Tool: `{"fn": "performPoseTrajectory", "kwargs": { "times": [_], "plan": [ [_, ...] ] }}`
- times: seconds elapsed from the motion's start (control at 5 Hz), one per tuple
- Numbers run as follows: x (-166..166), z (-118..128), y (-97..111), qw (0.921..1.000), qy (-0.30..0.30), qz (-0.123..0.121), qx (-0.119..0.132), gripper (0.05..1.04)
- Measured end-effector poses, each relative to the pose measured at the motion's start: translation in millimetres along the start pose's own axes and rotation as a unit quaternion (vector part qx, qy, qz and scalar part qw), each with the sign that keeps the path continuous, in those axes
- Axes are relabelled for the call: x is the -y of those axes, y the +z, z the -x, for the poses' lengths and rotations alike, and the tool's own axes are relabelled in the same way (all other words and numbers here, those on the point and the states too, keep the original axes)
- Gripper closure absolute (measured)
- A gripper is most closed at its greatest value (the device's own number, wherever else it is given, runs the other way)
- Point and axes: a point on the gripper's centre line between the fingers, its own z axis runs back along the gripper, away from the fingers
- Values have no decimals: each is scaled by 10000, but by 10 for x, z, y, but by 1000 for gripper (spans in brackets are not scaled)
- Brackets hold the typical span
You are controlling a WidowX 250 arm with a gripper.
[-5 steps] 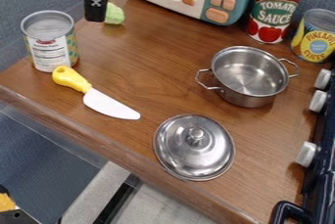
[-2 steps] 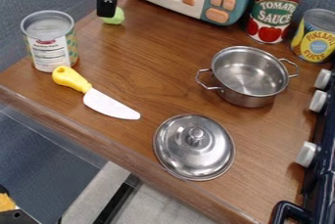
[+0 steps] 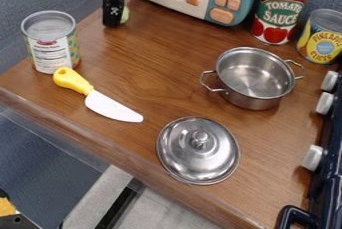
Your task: Took the green object that was in the upper left corner of the table and moved to the right side
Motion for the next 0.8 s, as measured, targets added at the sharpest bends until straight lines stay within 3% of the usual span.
{"fn": "performPoseTrajectory", "kwargs": {
  "times": [0.2, 0.6, 0.8],
  "plan": [
    [-2, 24, 5, 10000, -9, 5, -18, 542],
    [-137, 13, 9, 9998, -191, 50, -44, 543],
    [-232, -52, 219, 9998, -71, 194, -56, 543]
  ]
}}
